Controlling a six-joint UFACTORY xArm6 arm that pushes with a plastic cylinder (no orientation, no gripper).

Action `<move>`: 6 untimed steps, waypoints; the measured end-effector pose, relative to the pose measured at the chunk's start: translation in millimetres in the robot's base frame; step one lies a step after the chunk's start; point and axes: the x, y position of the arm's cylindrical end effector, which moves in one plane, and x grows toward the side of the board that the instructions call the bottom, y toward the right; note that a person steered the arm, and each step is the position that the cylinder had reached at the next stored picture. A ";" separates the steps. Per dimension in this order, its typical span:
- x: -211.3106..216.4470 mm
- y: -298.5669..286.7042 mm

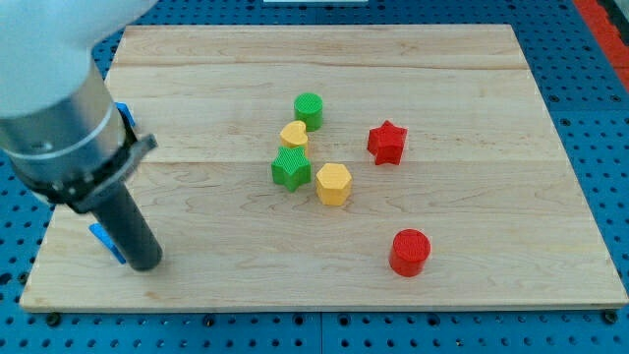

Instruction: Push the blue triangle up a bit

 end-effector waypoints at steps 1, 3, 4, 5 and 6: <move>2.5 -37.6; -115.2 -48.4; -84.2 -31.5; -49.2 -20.8; -67.9 -70.4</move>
